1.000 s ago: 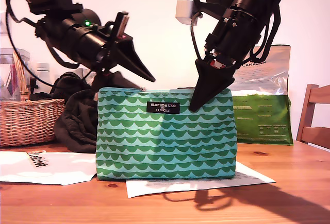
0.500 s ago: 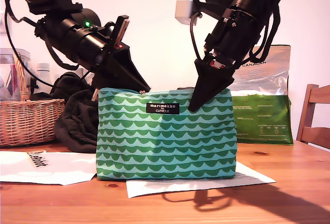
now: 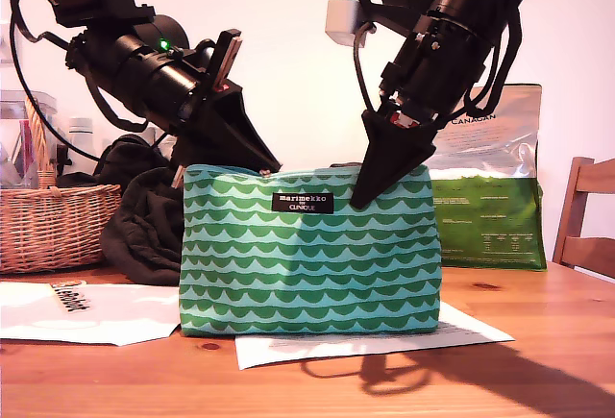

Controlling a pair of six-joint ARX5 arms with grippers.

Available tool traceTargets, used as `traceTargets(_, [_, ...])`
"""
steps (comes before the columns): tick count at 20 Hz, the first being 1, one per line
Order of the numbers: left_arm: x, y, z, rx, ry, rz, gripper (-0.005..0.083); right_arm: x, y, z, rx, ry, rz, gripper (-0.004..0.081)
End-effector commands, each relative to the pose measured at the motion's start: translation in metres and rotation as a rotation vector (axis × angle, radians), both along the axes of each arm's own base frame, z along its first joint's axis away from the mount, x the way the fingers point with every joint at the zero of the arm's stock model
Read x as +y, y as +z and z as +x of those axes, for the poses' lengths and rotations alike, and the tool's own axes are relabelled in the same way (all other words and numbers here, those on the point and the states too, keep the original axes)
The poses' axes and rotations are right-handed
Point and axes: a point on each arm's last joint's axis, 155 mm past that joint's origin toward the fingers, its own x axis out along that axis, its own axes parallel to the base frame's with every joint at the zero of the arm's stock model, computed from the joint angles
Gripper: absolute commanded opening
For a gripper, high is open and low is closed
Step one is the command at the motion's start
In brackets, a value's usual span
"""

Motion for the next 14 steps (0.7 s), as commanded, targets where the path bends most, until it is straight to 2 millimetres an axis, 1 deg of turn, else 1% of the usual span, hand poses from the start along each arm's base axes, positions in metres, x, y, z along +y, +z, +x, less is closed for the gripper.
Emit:
traceTargets(1, [0.009,-0.007,0.008,0.000,0.016,0.017,-0.0024,-0.002,-0.006,-0.005,0.022,-0.003,-0.014,-0.0013])
traceTargets(14, [0.038,-0.012,0.015,0.019,0.056,0.043,-0.0024,-0.012,-0.008,-0.001,0.029,-0.029,-0.024,-0.0013])
